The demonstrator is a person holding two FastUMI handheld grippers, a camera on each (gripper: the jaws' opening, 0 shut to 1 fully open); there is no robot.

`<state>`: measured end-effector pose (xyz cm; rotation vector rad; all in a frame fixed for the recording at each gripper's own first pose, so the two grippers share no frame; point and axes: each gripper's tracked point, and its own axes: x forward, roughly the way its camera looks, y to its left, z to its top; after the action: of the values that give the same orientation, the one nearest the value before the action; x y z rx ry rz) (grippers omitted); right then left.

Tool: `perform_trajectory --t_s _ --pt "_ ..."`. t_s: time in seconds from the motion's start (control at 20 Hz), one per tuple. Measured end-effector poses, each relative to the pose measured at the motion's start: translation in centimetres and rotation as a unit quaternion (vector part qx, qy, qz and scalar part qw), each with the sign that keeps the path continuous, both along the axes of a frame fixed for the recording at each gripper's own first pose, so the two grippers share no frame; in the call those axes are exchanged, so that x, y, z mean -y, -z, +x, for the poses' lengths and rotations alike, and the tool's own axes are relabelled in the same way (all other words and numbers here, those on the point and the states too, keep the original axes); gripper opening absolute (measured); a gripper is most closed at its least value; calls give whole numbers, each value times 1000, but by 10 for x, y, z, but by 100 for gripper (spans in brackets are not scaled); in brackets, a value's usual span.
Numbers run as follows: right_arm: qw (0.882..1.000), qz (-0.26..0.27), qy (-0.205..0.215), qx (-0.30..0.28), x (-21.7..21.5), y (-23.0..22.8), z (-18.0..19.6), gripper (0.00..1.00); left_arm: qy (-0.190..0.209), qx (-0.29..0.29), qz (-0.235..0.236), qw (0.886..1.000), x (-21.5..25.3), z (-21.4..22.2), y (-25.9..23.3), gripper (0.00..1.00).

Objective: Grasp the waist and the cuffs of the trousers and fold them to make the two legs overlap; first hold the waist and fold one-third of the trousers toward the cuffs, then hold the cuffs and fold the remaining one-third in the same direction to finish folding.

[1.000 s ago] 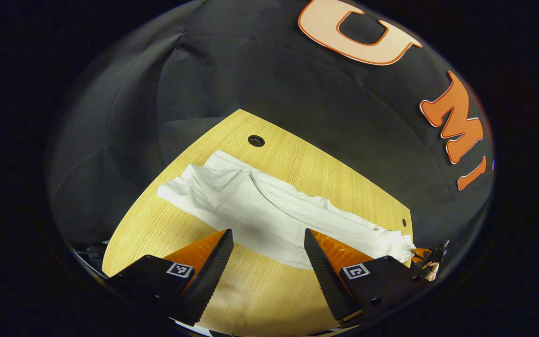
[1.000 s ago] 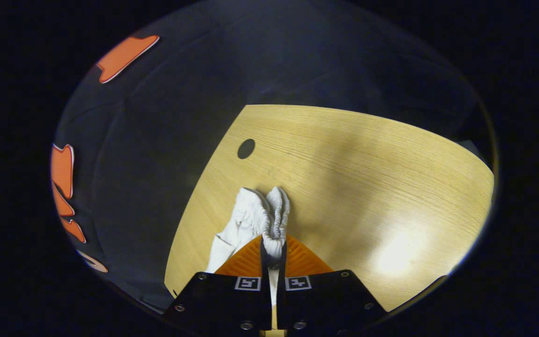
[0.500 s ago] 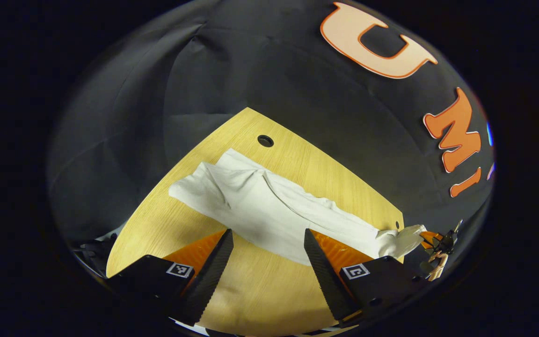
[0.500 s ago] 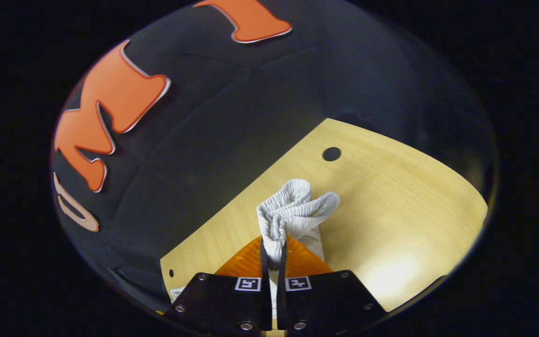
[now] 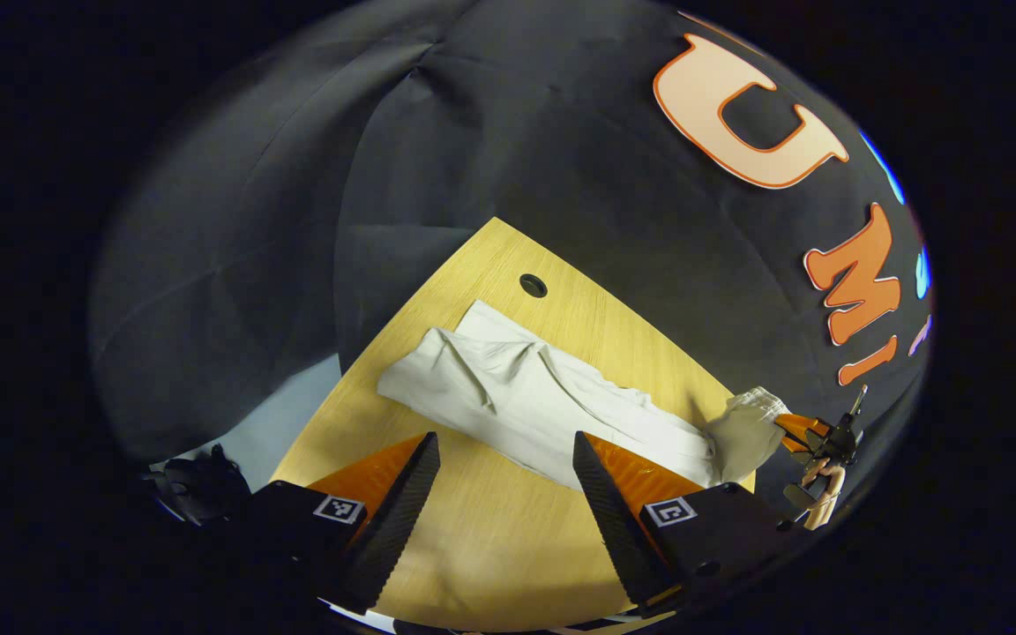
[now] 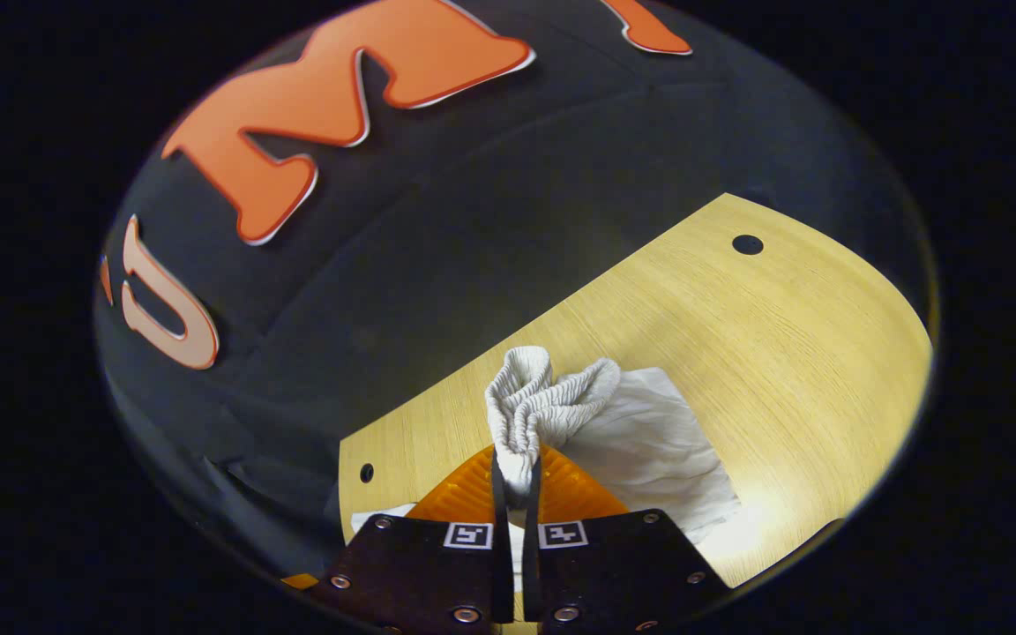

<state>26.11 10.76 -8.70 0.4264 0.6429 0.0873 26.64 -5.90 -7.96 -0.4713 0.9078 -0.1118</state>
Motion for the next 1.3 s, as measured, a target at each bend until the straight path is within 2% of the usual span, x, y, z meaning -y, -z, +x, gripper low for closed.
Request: perform_trajectory --t_s 0.05,0.15,0.25,0.3,0.6,0.75,0.85,0.9,0.95,1.1,1.3 --pt "1000 -5 -7 3 -4 1 1 4 3 1 16 1000 -4 0 1 100" --pt "1000 5 -24 0 -21 7 -4 4 7 8 28 1000 -14 2 9 100" --pt "999 4 -40 -13 -31 15 -9 5 6 1 17 1000 -13 1 6 96" --pt "999 -1 -48 -21 -33 22 -10 5 4 -1 12 1000 -14 0 3 100" --pt "992 -30 -95 -77 -40 59 -19 5 -1 -12 10 1000 -12 0 4 100" --pt "988 -52 -111 -90 -37 67 -21 13 -5 -20 -1 1000 -9 -1 5 100" --pt "985 -45 -129 -104 -41 70 -21 23 -8 -25 -13 1000 -7 -3 5 100" --pt "983 -37 -140 -110 -42 70 -21 23 -10 -29 -22 999 -6 -4 5 100" --pt "981 -29 -150 -118 -42 71 -23 34 -14 -33 -32 999 -4 -5 5 100" --pt "980 -38 -155 -123 -30 78 -29 100 -26 -47 -57 997 -2 -6 4 100" --pt "979 -33 -153 -131 -17 79 -43 99 -56 -77 -116 989 2 -10 0 100"
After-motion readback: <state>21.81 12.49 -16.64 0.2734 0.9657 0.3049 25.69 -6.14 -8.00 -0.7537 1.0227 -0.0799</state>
